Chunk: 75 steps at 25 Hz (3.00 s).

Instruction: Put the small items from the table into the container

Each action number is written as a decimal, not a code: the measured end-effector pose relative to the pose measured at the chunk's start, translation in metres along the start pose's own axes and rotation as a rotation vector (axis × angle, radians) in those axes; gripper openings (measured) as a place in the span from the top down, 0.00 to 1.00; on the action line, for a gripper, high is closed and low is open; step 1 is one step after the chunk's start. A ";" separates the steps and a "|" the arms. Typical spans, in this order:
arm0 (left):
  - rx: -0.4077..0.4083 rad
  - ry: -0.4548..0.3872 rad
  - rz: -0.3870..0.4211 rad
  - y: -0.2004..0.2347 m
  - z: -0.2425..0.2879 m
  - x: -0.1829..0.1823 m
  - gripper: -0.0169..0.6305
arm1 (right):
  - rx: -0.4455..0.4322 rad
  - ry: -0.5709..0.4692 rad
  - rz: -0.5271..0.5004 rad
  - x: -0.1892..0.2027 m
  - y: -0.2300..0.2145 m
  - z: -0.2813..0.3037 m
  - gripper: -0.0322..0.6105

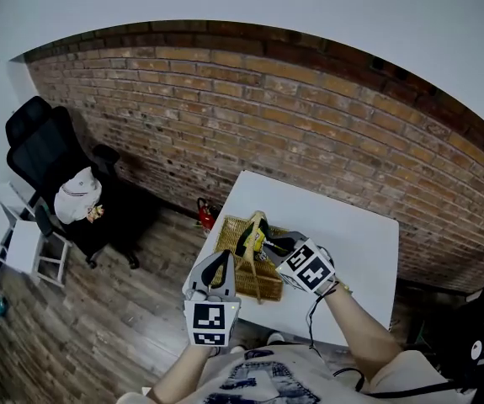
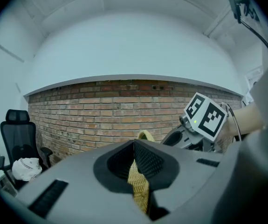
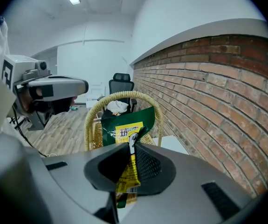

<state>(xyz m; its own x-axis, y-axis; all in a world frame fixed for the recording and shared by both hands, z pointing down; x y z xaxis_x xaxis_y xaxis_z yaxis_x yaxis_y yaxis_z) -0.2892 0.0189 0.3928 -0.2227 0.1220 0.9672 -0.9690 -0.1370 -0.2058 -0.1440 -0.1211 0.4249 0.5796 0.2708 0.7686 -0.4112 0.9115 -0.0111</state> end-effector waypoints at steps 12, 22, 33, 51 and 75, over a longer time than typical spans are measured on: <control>-0.073 0.024 -0.010 0.021 -0.004 0.008 0.89 | -0.100 0.013 -0.011 -0.010 0.004 0.039 0.86; -0.085 0.036 -0.015 0.023 0.001 0.011 0.89 | -0.139 0.036 0.015 -0.004 -0.005 0.055 0.86; -0.086 0.050 -0.036 0.025 0.006 0.015 0.89 | -0.129 0.074 -0.032 -0.005 -0.002 0.066 0.86; -0.071 0.053 -0.052 0.025 0.008 0.021 0.89 | -0.088 0.084 -0.087 -0.003 0.006 0.072 0.85; -0.062 0.054 -0.065 0.026 0.000 0.025 0.89 | -0.059 -0.010 -0.014 -0.007 -0.002 0.047 0.74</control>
<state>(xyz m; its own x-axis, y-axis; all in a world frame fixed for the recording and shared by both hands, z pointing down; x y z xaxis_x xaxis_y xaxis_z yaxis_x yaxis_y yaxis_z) -0.3197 0.0184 0.4113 -0.1632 0.1816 0.9697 -0.9859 -0.0662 -0.1536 -0.1803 -0.1395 0.4493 0.5779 0.2554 0.7751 -0.3612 0.9317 -0.0377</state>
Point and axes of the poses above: the fingertips, and each gripper's own axes: z forward along the fingers, y to its left, x out of its underside, the point moved 10 cm from there along -z, backward along the fingers, and after that the axes turned 12 degrees about z, right-handed, at the moved point
